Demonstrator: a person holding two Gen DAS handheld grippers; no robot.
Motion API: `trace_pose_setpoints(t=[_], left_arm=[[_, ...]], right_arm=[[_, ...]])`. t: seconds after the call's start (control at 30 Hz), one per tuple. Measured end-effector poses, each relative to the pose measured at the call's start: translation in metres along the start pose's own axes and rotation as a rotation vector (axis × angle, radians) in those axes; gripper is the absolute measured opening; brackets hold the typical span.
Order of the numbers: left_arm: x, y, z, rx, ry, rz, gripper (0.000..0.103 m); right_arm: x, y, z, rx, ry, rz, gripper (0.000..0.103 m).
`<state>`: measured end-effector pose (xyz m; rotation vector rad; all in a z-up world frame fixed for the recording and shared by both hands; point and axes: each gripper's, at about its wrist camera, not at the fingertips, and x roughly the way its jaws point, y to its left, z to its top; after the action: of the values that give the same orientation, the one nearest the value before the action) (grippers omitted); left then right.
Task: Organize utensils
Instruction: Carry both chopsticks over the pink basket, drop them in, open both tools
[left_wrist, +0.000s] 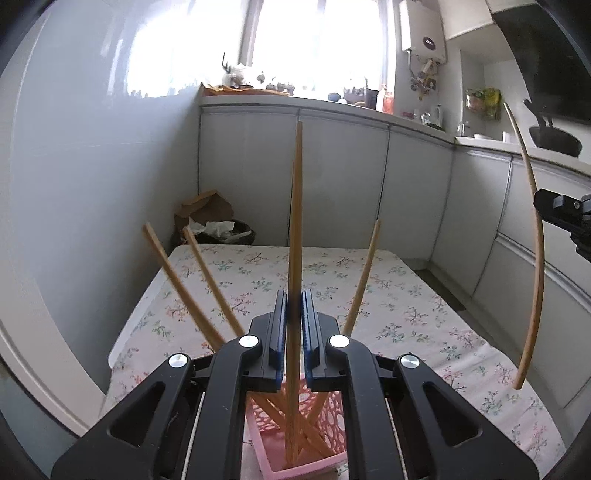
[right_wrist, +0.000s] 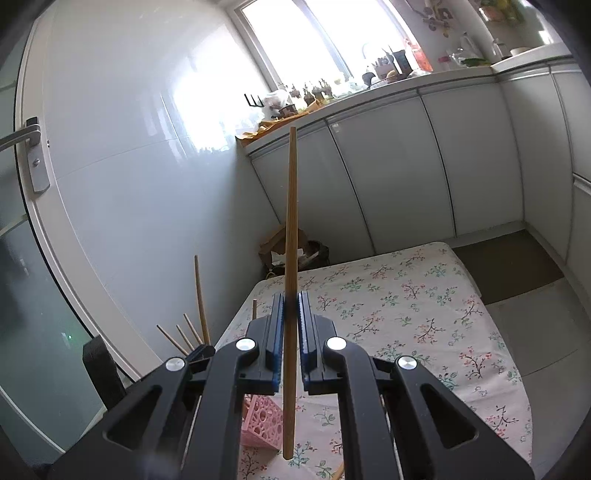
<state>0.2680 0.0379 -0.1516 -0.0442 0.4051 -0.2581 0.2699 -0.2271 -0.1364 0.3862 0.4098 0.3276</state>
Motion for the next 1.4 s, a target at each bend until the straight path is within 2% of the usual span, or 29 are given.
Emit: trace_pose_setpoints(t=[0.1, 0.17, 0.2, 0.23, 0.33, 0.4, 0.57, 0.7, 0.87, 1.03, 1.17, 1.27, 1.4], left_arm=[[0.002, 0.003, -0.003, -0.006, 0.019, 0.01, 0.008], [0.001, 0.004, -0.001, -0.005, 0.057, 0.016, 0.028], [0.001, 0.004, 0.0, -0.009, 0.093, 0.019, 0.053], [-0.004, 0.005, 0.003, -0.026, 0.122, 0.006, 0.061], [-0.021, 0.006, 0.021, -0.059, 0.143, 0.01, 0.06], [-0.037, 0.009, 0.04, -0.106, 0.181, 0.037, 0.061], [-0.061, 0.014, 0.053, -0.157, 0.272, 0.043, 0.065], [-0.061, 0.028, 0.06, -0.208, 0.272, 0.023, 0.067], [-0.05, 0.06, 0.053, -0.33, 0.321, 0.021, 0.068], [-0.047, 0.074, 0.049, -0.39, 0.351, 0.019, 0.068], [-0.047, 0.079, 0.048, -0.392, 0.364, 0.044, 0.068], [-0.046, 0.082, 0.047, -0.396, 0.373, 0.04, 0.068], [-0.046, 0.081, 0.048, -0.388, 0.371, 0.038, 0.068]], right_arm=[[0.0, 0.002, -0.002, -0.008, 0.0, 0.001, 0.008], [0.001, 0.003, -0.004, -0.016, 0.005, -0.005, 0.008], [0.002, 0.003, -0.005, -0.019, 0.008, -0.007, 0.008], [0.004, 0.003, -0.006, -0.021, 0.014, -0.012, 0.008], [0.012, 0.003, -0.01, -0.022, 0.029, -0.019, 0.008], [0.018, 0.004, -0.013, -0.012, 0.041, -0.02, 0.008], [0.036, 0.017, -0.023, -0.014, 0.048, -0.019, 0.008], [0.046, 0.038, -0.024, -0.028, 0.004, -0.014, 0.008], [0.065, 0.061, -0.023, -0.015, -0.041, 0.013, 0.008], [0.096, 0.082, -0.042, -0.033, -0.048, 0.005, 0.008], [0.114, 0.088, -0.062, -0.089, -0.025, -0.047, 0.008], [0.117, 0.092, -0.073, -0.133, 0.0, -0.054, 0.008], [0.118, 0.086, -0.085, -0.139, 0.096, -0.047, 0.009]])
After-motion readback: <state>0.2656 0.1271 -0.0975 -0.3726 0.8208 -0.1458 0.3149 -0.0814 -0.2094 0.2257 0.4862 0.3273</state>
